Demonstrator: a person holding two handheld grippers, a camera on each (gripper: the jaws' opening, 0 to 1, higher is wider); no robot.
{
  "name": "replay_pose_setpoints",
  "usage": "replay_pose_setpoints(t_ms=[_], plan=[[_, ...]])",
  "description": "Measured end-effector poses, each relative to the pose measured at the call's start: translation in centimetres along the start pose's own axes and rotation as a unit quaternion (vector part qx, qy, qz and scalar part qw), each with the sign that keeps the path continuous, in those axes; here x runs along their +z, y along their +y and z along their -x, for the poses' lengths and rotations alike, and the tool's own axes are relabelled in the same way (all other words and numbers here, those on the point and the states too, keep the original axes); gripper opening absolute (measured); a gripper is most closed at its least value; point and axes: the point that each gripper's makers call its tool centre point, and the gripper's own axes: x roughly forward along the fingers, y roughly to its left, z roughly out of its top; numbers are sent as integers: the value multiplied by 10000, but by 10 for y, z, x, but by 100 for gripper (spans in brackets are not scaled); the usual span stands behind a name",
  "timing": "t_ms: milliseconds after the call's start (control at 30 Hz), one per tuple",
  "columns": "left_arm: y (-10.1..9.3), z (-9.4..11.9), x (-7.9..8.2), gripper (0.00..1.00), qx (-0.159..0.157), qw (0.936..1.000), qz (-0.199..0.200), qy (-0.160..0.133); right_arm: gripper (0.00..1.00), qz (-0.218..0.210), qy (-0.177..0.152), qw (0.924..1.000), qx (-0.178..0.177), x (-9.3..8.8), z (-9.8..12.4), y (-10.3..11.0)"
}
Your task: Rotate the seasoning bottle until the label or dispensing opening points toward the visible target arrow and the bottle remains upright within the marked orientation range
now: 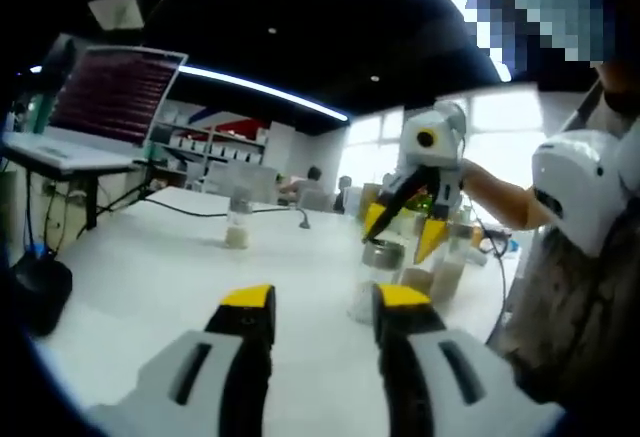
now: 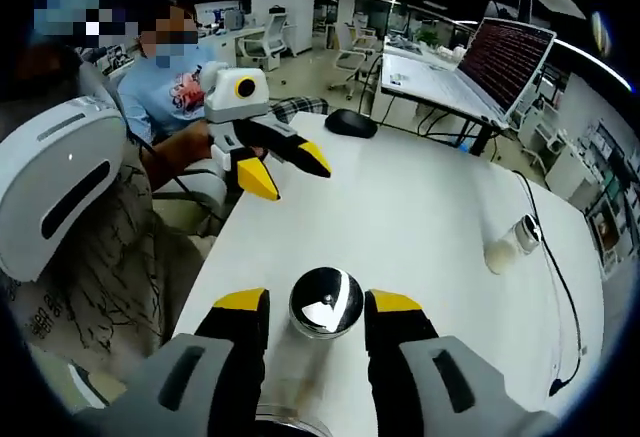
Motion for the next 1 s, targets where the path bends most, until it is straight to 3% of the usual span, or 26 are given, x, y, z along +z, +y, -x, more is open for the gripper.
replay_pose_setpoints(t_ms=[167,400,667,800,1000], plan=[[4,2,-1,41,42,9999,88,-39,30,10,115,9999,-25,0,0,-3],[5,3,-2,41,73,9999,136,-69,29,30,295,9996,-3,-2,0,-3],[9,5,-3,40,125,9996,221,-132,29,-490,461,9976,-177,-2,1,-5],[9,6,0,40,125,9992,315,-210,29,-927,601,9932,-381,-4,2,-8],[13,8,-5,39,111,9992,364,-157,29,-1173,684,9890,-579,-5,3,-10]])
